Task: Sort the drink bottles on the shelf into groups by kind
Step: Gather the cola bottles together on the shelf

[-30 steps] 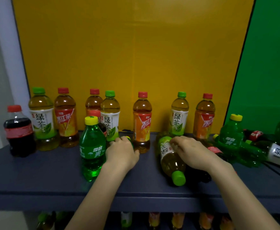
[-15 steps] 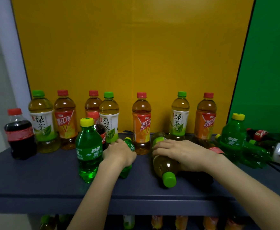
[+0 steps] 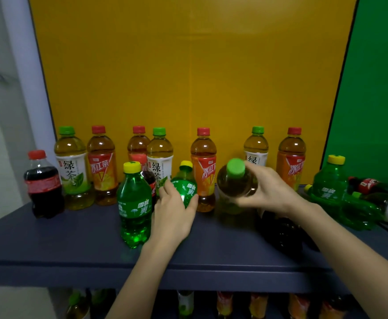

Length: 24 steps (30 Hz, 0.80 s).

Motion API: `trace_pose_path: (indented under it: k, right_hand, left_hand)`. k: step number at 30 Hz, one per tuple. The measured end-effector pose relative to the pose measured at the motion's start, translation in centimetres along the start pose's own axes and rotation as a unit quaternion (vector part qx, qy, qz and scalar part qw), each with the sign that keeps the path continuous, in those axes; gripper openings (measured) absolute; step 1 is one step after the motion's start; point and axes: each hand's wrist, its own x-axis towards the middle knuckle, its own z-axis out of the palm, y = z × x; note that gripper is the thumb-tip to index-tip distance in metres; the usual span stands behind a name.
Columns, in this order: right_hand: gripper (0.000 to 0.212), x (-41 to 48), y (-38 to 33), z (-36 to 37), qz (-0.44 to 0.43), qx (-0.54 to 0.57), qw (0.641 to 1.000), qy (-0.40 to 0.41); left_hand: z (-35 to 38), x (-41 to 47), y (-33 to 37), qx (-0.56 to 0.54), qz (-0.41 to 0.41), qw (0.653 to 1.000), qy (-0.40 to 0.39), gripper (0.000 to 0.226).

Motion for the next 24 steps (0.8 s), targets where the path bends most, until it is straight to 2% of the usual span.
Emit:
trace_pose_path:
  k: [3, 6, 10, 18, 24]
  right_hand:
    - [0.047, 0.3, -0.5, 0.2, 0.076, 0.089, 0.991, 0.062]
    - [0.033, 0.3, -1.0, 0.5, 0.117, 0.132, 0.98, 0.095]
    - [0.032, 0.2, -1.2, 1.3, 0.149, 0.136, 0.97, 0.132]
    - [0.049, 0.6, -1.2, 3.2, 0.184, 0.132, 0.956, 0.187]
    - [0.039, 0.5, -2.0, 4.6, 0.18, 0.088, 0.958, 0.203]
  left_hand:
    - [0.2, -0.3, -0.5, -0.088, 0.041, 0.995, 0.019, 0.075]
    - [0.5, -0.7, -0.8, -0.175, 0.044, 0.984, 0.015, 0.073]
    - [1.1, -1.2, -1.1, -0.235, 0.048, 0.971, 0.013, 0.073]
    - [1.4, -1.9, -1.6, -0.248, 0.054, 0.967, 0.0, 0.085]
    - [1.5, -2.1, -1.9, -0.245, 0.059, 0.968, 0.002, 0.09]
